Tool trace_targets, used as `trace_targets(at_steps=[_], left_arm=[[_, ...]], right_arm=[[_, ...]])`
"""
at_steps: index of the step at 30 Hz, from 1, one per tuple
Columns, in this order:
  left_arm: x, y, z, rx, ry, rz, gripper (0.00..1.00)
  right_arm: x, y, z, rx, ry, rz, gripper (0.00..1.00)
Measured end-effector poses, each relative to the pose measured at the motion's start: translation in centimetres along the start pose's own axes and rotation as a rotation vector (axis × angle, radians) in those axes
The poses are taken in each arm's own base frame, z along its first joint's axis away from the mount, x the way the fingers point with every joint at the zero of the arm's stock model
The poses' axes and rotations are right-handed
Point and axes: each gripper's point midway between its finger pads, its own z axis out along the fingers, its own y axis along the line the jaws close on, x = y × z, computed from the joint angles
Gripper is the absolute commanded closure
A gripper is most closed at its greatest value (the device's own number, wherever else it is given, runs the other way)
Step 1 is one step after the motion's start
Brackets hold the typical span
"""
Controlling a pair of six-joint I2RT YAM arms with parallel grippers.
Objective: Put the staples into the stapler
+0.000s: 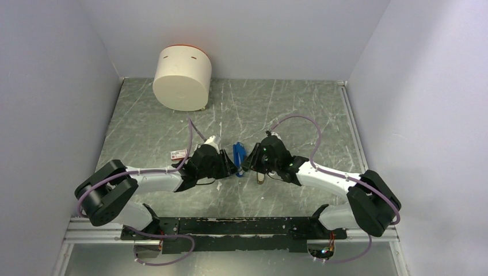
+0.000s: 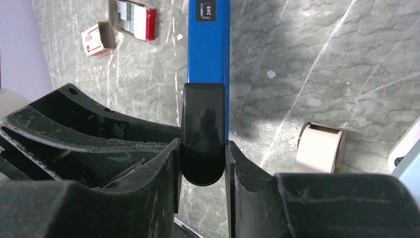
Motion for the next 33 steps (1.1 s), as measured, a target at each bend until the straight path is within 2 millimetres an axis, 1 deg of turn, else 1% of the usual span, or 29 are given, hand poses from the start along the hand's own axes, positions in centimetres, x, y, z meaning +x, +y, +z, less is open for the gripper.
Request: trace_targets(at_steps=[3, 5, 8, 16, 19, 26, 33], left_arm=[[0.0, 0.0, 0.2, 0.006, -0.004, 0.005, 0.77], [0.1, 0.1, 0.4, 0.002, -0.002, 0.009, 0.87], [0.1, 0.2, 0.5, 0.002, -0.003, 0.013, 0.95], [0.3, 0.1, 0.7, 0.015, 0.003, 0.045, 0.95], [0.6, 0.6, 0.8, 0.002, 0.014, 0.078, 0.95], [0.7, 1.0, 0.9, -0.002, 0.018, 0.129, 0.95], [0.7, 1.2, 1.0, -0.003, 0.019, 0.170, 0.95]], right_arm=[[0.0, -0.1, 0.0, 0.003, 0.001, 0.007, 0.83], [0.0, -0.2, 0.0, 0.004, 0.000, 0.010, 0.83], [0.0, -0.4, 0.0, 0.010, 0.001, 0.013, 0.83], [-0.1, -0.9, -0.4, 0.026, 0.010, 0.012, 0.84], [-0.6, -0.9, -1.0, 0.028, 0.009, 0.006, 0.84], [-2.3, -0.6, -2.3, 0.058, 0.022, -0.041, 0.83], [-5.3, 0.5, -2.9, 0.101, 0.015, -0.142, 0.80]])
